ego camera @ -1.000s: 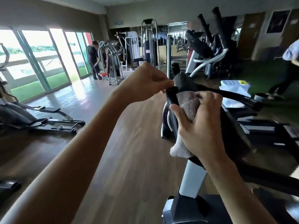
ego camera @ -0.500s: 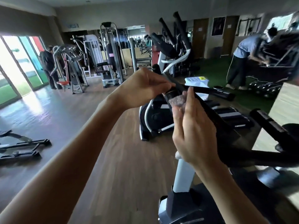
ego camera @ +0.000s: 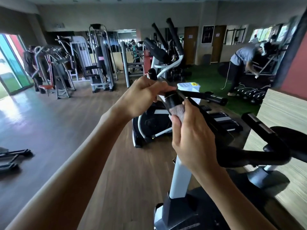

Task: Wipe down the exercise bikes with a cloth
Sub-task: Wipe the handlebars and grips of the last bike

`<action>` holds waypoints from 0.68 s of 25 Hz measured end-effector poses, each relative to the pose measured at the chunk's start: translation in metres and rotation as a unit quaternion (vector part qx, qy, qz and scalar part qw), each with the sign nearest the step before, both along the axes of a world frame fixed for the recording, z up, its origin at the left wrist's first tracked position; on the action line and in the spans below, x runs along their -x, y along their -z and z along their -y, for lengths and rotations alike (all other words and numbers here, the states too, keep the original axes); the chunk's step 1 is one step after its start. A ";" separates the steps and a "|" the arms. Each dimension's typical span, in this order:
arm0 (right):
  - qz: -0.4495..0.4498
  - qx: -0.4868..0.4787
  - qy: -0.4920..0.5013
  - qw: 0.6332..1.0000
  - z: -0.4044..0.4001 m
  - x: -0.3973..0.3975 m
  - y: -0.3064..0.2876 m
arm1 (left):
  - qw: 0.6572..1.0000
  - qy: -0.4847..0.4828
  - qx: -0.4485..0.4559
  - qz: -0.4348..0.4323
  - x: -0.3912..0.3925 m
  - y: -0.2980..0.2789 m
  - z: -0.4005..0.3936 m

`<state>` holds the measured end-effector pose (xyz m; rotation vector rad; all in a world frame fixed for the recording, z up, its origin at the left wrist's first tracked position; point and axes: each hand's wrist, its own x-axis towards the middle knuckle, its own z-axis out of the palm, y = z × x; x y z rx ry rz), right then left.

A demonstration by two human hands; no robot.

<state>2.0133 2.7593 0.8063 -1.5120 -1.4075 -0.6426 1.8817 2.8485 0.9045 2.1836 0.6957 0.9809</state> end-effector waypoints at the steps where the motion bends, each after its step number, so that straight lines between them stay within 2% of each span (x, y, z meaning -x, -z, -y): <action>1: -0.002 0.000 0.000 1.000 -0.011 0.003 -0.011 | 1.000 -0.008 -0.004 -0.001 -0.001 0.000 -0.001; 4: -0.025 0.015 -0.059 0.998 -0.028 0.001 -0.036 | 0.999 -0.037 -0.019 0.007 -0.003 0.001 -0.002; 6: -0.035 0.023 -0.097 0.994 -0.017 -0.008 -0.023 | 0.999 -0.034 -0.008 0.019 -0.005 0.000 0.004; 10: -0.038 0.035 -0.113 0.992 0.014 -0.018 0.017 | 0.998 -0.064 -0.003 0.003 -0.009 0.000 0.009; 14: -0.034 0.038 -0.104 0.993 -0.012 -0.016 -0.008 | 0.992 -0.118 -0.028 -0.027 -0.014 -0.001 0.018; 17: -0.050 0.060 -0.154 0.985 -0.019 -0.014 -0.024 | 0.988 -0.145 -0.048 -0.034 -0.016 -0.001 0.020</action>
